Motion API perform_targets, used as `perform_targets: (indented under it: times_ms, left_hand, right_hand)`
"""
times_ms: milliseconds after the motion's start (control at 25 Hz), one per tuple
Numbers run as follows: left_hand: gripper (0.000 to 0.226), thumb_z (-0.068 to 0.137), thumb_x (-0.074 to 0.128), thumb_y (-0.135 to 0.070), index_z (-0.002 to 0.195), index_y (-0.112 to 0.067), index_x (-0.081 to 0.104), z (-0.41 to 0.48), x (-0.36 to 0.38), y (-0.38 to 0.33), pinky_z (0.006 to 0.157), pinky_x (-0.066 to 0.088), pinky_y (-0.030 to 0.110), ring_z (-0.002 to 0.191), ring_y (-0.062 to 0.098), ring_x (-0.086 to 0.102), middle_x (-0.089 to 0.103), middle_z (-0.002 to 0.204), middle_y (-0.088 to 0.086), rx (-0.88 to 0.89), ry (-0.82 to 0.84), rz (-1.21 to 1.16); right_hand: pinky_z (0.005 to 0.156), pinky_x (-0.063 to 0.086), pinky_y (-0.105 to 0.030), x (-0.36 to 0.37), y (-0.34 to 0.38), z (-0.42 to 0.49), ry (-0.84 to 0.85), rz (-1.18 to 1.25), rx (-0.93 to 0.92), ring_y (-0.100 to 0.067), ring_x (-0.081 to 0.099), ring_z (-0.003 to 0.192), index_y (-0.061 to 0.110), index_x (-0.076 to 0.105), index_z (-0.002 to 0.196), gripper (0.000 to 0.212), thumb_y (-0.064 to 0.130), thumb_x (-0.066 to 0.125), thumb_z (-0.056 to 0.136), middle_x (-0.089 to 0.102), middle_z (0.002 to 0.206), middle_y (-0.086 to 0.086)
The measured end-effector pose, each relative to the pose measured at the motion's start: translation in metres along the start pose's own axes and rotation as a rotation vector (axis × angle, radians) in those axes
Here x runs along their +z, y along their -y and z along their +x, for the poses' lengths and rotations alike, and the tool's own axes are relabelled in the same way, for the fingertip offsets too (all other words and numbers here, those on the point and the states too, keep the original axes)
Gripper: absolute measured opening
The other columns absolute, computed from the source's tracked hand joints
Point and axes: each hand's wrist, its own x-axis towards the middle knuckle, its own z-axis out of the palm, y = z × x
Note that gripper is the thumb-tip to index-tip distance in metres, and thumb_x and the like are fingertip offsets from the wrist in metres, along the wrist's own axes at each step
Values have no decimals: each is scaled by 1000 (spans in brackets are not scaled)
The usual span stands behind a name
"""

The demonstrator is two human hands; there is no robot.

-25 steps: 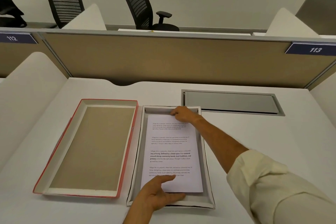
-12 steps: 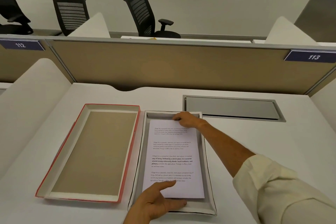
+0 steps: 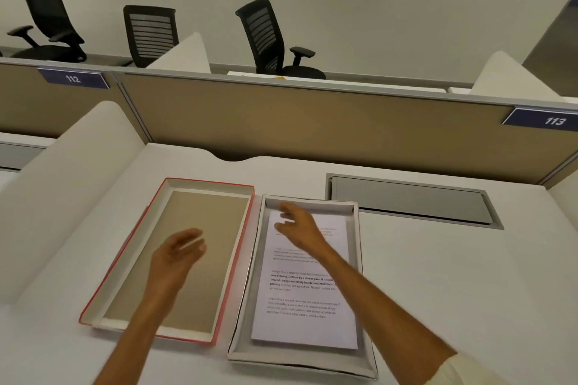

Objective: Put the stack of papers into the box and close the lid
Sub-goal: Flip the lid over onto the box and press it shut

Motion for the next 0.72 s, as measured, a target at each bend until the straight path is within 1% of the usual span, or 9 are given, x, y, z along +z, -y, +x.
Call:
perform_targets:
  times_ms: [40, 120, 200, 320, 400, 440, 560, 640, 720]
  left_hand:
    - [36, 81, 74, -8, 114, -22, 66, 12, -13, 4, 94, 52, 37, 105, 14, 69, 71, 117, 0, 48, -62, 67]
    - [40, 82, 72, -1, 118, -17, 64, 33, -39, 16, 94, 51, 38, 110, 23, 66, 69, 121, 7, 87, -164, 185]
    - [45, 81, 72, 1, 122, -13, 61, 48, -65, 31, 96, 50, 42, 113, 32, 64, 67, 124, 13, 91, -248, 336]
    - [53, 80, 74, -1, 128, -15, 58, 58, -101, 53, 98, 50, 50, 112, 38, 63, 65, 126, 16, 51, -320, 527]
    - [58, 79, 75, -3, 132, -16, 55, 60, -118, 65, 99, 48, 55, 114, 41, 60, 62, 131, 18, 0, -329, 570]
    - [60, 79, 76, -4, 134, -16, 54, 60, -124, 70, 100, 47, 57, 116, 43, 59, 61, 133, 18, -22, -328, 588]
    - [68, 78, 77, -5, 139, -15, 49, 63, -137, 81, 101, 45, 60, 119, 47, 56, 56, 137, 22, -87, -305, 614]
    - [71, 76, 79, -5, 140, -11, 49, 66, -141, 84, 103, 42, 61, 119, 47, 57, 57, 136, 24, -123, -279, 626]
    - [67, 75, 80, -5, 136, -6, 53, 69, -144, 86, 103, 42, 60, 115, 46, 61, 62, 131, 24, -147, -265, 692]
  right_hand:
    - [103, 43, -25, 18, 1, -8, 2, 74, 14, -20, 53, 127, 10, 46, 141, 57, 9, 67, 88, 53, 141, -8]
    - [106, 42, -26, 53, 3, -22, 14, 189, 37, -21, 51, 129, 12, 44, 141, 60, 8, 69, 87, 52, 142, -7]
    - [111, 40, -29, 83, 6, -34, 42, 249, 61, -22, 46, 135, 13, 40, 145, 66, 5, 69, 86, 47, 147, -7]
    - [117, 34, -32, 120, 10, -43, 86, 272, 105, -20, 37, 142, 14, 31, 150, 74, 5, 69, 86, 38, 154, -4]
    - [117, 35, -35, 138, 11, -45, 50, 226, 141, -21, 38, 141, 14, 30, 150, 74, 7, 68, 87, 40, 151, -3]
    - [115, 39, -35, 145, 11, -46, 13, 207, 155, -21, 43, 137, 14, 33, 148, 71, 6, 68, 87, 45, 147, -3]
    - [104, 47, -24, 162, 12, -49, -80, 131, 190, -19, 57, 120, 14, 45, 138, 59, 0, 65, 85, 58, 133, -6]
    - [102, 46, -22, 171, 11, -53, -82, 97, 207, -19, 56, 120, 13, 46, 137, 58, -5, 62, 84, 57, 132, -6]
    - [106, 46, -27, 179, 9, -55, -71, 92, 225, -22, 55, 123, 10, 43, 140, 63, -10, 57, 82, 56, 133, -6]
